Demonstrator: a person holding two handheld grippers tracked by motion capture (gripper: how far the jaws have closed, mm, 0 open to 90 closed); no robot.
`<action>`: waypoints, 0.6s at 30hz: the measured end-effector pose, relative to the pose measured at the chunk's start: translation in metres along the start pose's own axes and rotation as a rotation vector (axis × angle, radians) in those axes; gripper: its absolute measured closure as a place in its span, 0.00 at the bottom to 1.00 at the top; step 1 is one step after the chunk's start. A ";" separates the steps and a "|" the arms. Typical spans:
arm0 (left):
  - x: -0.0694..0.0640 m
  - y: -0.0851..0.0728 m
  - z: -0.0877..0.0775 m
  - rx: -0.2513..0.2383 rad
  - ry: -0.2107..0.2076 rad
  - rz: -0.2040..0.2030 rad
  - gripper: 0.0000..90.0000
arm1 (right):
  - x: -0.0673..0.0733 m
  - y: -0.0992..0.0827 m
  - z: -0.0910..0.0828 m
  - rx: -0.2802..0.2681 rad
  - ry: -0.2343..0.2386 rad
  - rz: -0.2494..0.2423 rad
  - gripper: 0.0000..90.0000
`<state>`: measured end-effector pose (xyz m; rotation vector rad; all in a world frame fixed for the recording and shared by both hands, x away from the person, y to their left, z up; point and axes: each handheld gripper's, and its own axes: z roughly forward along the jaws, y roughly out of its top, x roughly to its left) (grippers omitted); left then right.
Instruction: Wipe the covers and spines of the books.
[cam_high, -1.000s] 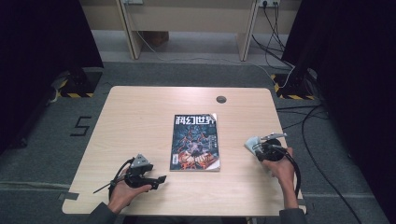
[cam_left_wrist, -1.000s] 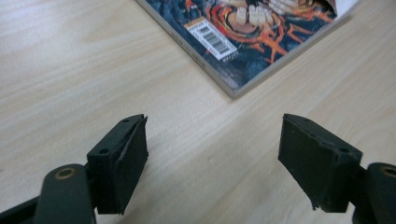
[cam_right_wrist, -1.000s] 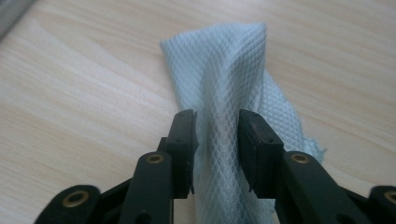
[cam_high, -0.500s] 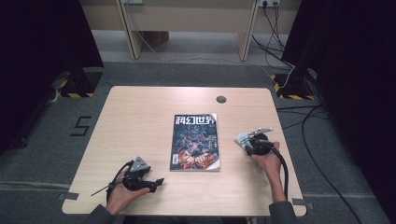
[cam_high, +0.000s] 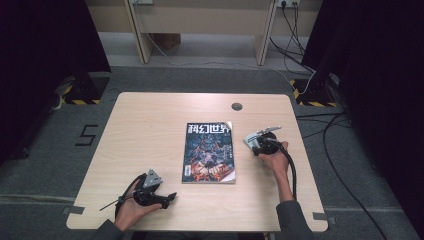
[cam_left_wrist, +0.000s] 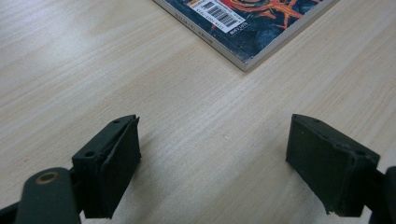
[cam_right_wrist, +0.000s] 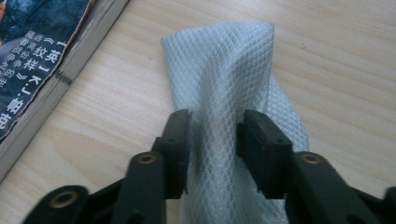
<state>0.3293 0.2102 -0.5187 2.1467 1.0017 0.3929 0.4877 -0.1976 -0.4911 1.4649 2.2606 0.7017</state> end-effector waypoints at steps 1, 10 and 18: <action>0.000 0.000 0.000 0.000 0.000 0.000 0.18 | 0.000 0.000 0.000 0.000 0.000 0.000 0.67; 0.001 0.000 0.001 -0.005 -0.002 0.001 0.17 | 0.012 -0.008 -0.023 -0.083 0.026 0.011 0.41; 0.001 -0.001 0.001 -0.007 -0.002 0.001 0.16 | 0.027 -0.021 -0.053 -0.155 0.044 -0.016 0.34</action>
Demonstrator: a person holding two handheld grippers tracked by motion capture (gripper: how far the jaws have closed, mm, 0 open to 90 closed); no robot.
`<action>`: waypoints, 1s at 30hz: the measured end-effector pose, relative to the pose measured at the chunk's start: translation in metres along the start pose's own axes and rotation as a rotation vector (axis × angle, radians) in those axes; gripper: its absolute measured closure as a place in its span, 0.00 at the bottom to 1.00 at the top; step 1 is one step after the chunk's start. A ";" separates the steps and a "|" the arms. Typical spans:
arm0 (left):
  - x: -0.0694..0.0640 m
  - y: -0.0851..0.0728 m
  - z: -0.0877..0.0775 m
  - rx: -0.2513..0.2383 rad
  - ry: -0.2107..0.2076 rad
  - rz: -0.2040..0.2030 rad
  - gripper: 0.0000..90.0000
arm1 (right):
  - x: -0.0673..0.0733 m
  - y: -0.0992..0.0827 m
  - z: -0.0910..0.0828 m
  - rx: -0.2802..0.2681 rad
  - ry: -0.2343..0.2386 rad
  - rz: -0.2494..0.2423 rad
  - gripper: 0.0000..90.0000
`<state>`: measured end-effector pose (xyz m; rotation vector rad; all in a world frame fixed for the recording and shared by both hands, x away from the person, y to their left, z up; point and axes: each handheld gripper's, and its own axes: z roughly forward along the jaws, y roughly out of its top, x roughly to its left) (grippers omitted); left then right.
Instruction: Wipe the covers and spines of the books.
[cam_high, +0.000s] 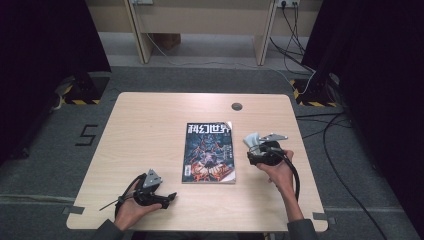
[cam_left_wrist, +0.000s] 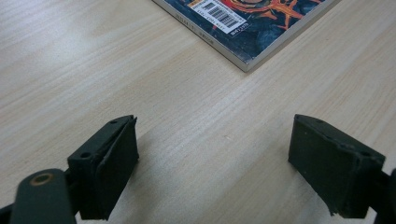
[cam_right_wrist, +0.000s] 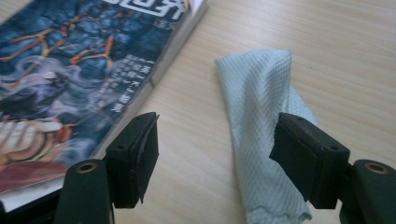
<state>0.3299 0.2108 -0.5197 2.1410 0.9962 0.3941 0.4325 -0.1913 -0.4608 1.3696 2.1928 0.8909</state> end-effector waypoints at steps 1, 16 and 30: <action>0.000 0.000 0.000 0.000 0.000 0.000 0.16 | 0.000 0.000 0.000 0.000 0.000 0.000 0.34; 0.000 -0.001 0.000 -0.005 0.001 0.002 0.16 | 0.024 -0.040 -0.029 -0.032 0.047 0.000 0.28; 0.000 -0.001 0.000 -0.010 0.003 0.000 0.16 | 0.040 -0.067 -0.038 -0.039 0.085 -0.052 0.23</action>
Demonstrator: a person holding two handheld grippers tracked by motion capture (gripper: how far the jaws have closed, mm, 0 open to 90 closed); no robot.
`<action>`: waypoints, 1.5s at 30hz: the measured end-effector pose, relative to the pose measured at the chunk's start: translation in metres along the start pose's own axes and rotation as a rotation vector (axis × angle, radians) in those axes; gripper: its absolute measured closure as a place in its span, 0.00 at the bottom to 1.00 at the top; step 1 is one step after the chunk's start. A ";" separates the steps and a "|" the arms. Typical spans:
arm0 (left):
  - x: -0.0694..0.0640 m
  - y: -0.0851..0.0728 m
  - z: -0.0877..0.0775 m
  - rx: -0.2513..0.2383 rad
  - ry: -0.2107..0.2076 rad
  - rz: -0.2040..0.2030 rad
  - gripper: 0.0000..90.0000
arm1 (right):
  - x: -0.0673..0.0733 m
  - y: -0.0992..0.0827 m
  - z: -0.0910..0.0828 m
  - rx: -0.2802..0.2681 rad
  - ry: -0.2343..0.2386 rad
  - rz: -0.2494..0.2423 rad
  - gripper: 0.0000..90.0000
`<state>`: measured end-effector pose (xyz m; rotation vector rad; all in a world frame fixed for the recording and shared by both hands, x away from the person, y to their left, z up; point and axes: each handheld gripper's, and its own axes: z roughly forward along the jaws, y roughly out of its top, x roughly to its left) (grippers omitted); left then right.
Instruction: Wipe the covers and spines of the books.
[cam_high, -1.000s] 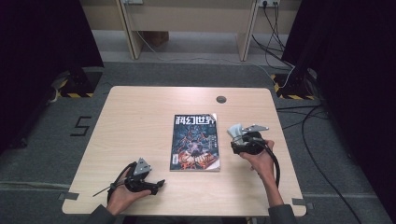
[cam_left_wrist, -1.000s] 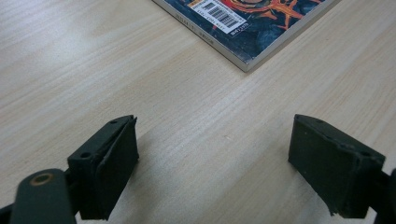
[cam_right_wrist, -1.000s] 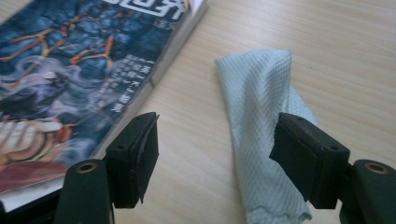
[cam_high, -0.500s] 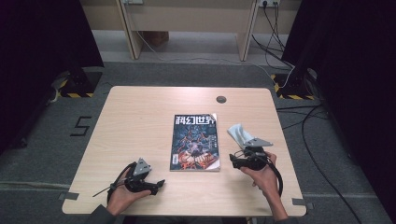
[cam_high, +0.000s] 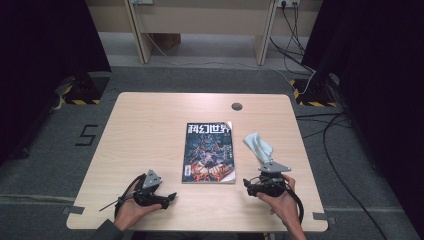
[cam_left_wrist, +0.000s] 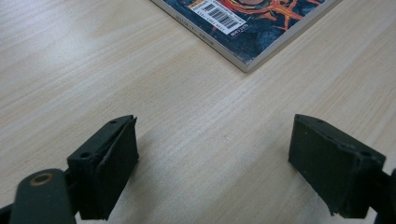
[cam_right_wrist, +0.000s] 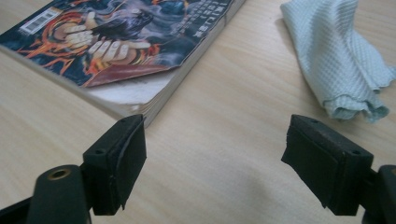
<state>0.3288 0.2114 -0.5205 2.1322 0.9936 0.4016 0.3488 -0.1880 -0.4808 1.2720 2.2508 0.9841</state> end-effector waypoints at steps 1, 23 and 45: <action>0.000 0.000 0.000 0.000 0.000 0.000 0.16 | 0.001 -0.001 -0.001 -0.001 0.005 -0.006 0.22; 0.000 -0.001 0.000 -0.003 0.000 -0.002 0.16 | 0.010 -0.035 -0.016 0.054 0.008 0.000 0.21; 0.000 -0.002 0.000 -0.008 -0.004 0.006 0.15 | 0.015 -0.057 -0.019 0.091 -0.022 -0.013 0.19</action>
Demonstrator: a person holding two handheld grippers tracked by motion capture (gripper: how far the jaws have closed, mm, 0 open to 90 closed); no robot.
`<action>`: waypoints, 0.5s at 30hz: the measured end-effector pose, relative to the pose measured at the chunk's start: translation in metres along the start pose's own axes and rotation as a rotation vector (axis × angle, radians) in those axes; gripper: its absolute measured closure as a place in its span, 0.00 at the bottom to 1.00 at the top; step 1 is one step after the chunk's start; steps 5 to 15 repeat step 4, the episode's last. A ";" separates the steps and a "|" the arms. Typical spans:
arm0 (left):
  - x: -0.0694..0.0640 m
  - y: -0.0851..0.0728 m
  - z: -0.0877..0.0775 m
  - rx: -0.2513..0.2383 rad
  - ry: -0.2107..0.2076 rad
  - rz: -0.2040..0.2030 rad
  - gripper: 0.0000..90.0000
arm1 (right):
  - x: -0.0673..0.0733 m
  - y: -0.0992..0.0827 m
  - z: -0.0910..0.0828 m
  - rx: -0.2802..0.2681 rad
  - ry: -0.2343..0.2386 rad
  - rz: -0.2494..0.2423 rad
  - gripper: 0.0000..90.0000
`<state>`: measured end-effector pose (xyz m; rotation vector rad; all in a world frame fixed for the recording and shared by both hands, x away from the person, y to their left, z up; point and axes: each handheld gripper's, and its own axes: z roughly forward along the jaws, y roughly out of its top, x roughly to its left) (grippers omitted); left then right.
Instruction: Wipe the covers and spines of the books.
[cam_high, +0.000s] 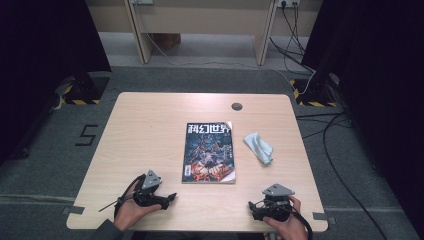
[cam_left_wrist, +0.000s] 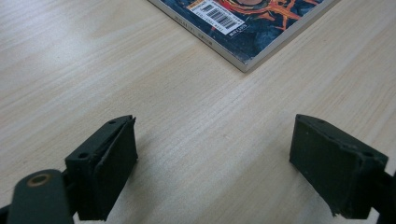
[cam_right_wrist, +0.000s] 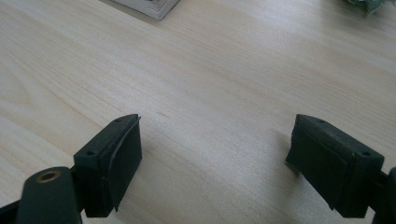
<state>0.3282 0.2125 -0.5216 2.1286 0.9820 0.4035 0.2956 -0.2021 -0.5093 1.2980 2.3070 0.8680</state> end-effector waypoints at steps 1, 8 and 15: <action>0.000 0.000 0.000 -0.001 -0.001 0.001 0.15 | 0.000 0.000 0.000 -0.001 0.002 -0.003 0.19; 0.000 0.000 0.001 -0.004 -0.001 0.001 0.14 | 0.000 0.000 0.000 0.003 0.006 -0.007 0.19; 0.000 0.000 0.001 -0.004 -0.001 0.001 0.14 | 0.000 0.000 0.000 0.003 0.006 -0.007 0.19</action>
